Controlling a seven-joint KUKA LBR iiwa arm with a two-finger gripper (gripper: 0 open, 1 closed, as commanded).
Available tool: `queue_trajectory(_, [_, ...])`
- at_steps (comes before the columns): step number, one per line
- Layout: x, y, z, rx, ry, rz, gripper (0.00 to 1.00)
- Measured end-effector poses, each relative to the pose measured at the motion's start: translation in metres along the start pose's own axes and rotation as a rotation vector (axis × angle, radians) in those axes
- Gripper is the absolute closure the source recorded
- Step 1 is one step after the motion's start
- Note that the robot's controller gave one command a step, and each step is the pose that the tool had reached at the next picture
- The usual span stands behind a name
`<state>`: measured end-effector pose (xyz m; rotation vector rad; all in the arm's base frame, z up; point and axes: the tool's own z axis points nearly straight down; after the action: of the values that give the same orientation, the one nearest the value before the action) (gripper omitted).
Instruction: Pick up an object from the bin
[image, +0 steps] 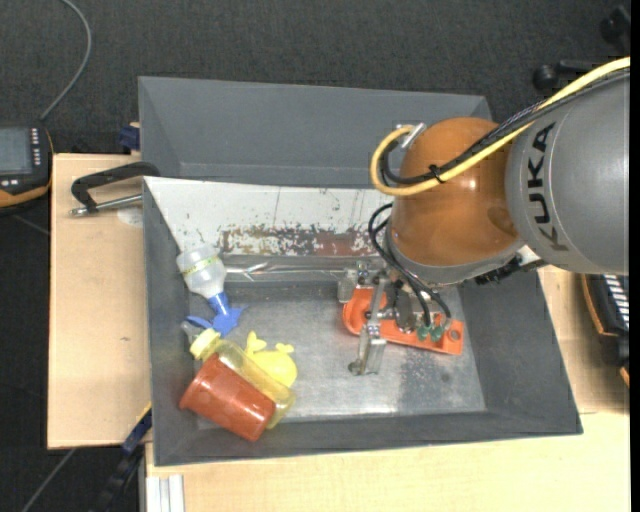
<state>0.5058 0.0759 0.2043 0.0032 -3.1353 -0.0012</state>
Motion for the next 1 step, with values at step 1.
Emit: queue_trajectory(1, [-0.0004,-0.0001,-0.0022,-0.001,-0.004,0.001,0.00])
